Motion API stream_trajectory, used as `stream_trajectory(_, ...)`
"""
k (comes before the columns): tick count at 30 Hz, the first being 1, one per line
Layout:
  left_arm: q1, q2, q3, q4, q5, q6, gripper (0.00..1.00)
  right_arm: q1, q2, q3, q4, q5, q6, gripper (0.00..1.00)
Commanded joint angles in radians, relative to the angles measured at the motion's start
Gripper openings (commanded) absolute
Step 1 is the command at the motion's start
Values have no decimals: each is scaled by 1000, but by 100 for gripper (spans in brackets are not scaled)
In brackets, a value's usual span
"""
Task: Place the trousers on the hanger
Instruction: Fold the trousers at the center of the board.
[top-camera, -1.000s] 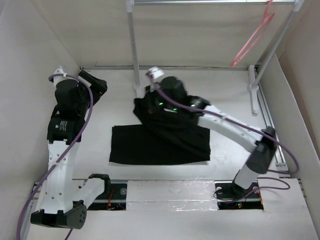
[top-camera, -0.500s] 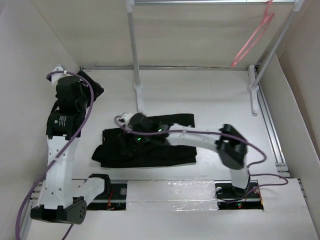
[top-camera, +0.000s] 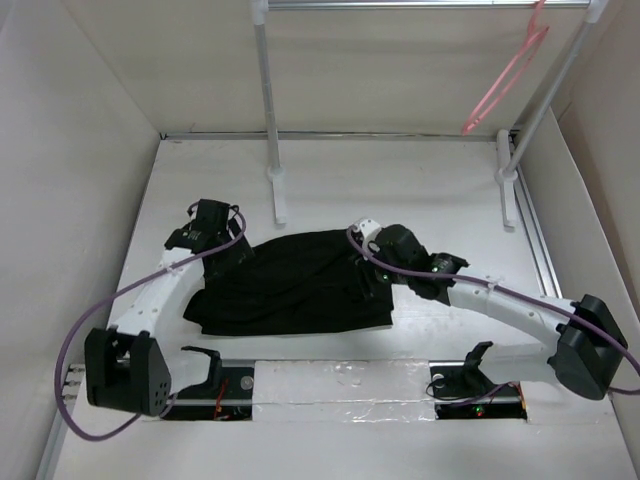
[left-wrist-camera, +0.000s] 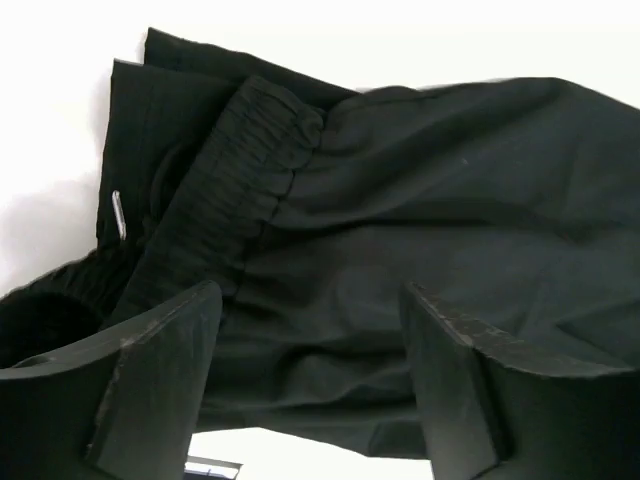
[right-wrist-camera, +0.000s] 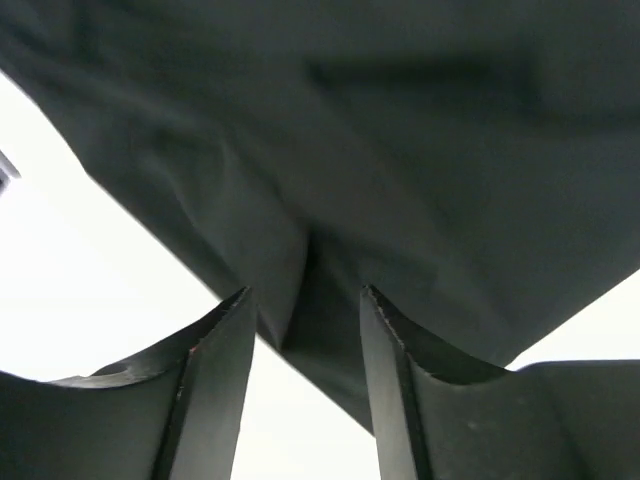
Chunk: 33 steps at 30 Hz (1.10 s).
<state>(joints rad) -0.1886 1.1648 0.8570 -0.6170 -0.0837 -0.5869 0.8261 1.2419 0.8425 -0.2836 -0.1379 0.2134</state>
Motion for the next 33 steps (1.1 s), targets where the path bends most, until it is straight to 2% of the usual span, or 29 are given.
stream_trajectory(1, -11, 91, 58, 66, -1, 42, 67, 45, -30, -29, 0, -34, -52, 52)
stream_trajectory(3, -22, 160, 89, 66, -14, 70, 62, 45, -33, -54, 6, -46, -48, 52)
stream_trajectory(4, -22, 191, 114, 63, -17, 76, 55, 45, -36, -63, 18, -48, -42, 52)
stream_trajectory(7, -48, 285, 135, 53, -33, 90, 48, 45, -42, -98, 35, -37, -39, 56)
stream_trajectory(11, -48, 299, 105, 82, 25, 88, 48, 59, 7, -111, 43, -65, -62, 58)
stream_trajectory(16, -48, 349, 57, 144, 65, 67, 44, 85, 76, -92, 75, -20, -80, 56)
stream_trajectory(17, -48, 355, 51, 151, 65, 61, 43, 85, 105, -85, 81, -11, -86, 53)
stream_trajectory(18, -48, 360, 45, 158, 61, 55, 42, 85, 119, -79, 86, -6, -89, 33)
stream_trajectory(20, -48, 366, 33, 181, 55, 50, 41, 114, 139, -65, 72, 27, -92, 7)
stream_trajectory(21, -48, 372, 28, 189, 58, 42, 41, 125, 140, -65, 67, 34, -95, 2)
stream_trajectory(24, 1, 397, 22, 215, 79, 30, 40, 174, 139, -88, 38, 54, -95, 0)
stream_trajectory(33, 1, 381, 69, 214, -17, -19, 41, 241, 57, -220, -3, 118, -49, 0)
